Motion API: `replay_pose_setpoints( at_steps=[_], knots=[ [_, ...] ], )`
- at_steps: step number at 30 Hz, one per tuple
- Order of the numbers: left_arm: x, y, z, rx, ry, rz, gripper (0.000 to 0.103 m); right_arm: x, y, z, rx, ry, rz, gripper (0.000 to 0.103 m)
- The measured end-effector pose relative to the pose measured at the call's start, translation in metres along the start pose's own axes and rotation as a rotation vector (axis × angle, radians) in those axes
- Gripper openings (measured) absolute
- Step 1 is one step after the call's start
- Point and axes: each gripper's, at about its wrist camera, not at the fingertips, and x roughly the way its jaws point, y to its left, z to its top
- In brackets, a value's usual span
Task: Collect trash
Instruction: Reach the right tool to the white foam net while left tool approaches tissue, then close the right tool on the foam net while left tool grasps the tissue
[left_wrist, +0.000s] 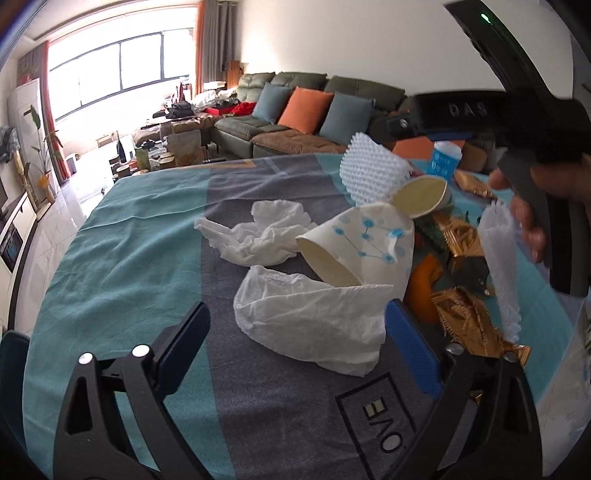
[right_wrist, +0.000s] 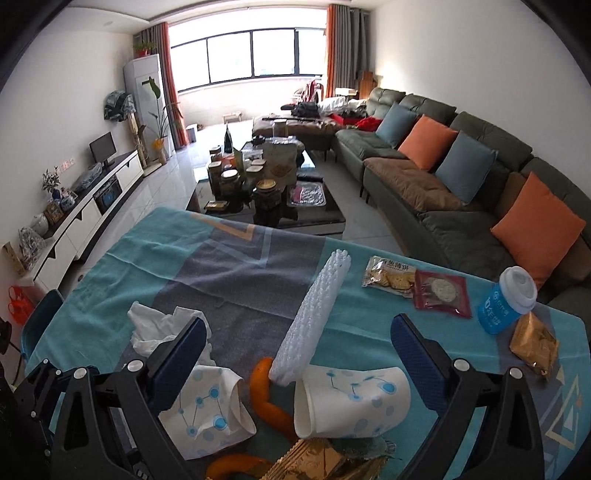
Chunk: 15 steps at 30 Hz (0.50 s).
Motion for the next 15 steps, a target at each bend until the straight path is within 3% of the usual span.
replay_pose_setpoints(
  at_steps=[3,8,11,13,15],
  knots=[
    [0.008,-0.001,0.001,0.006,0.041,0.0,0.078,0.01,-0.003,0.005,0.005,0.048,0.032,0.096],
    [0.011,0.001,-0.001,0.01,0.054,-0.008,0.068,0.025,-0.008,0.01,0.002,0.101,0.043,0.084],
    [0.012,0.002,-0.002,0.007,0.061,-0.015,0.054,0.035,-0.012,0.01,0.014,0.142,0.062,0.068],
    [0.014,0.002,-0.003,-0.004,0.075,-0.026,0.043,0.038,-0.012,0.009,0.015,0.156,0.067,0.047],
    [0.016,0.005,-0.003,-0.021,0.087,-0.04,0.037,0.042,-0.015,0.007,0.034,0.173,0.084,0.037]
  ],
)
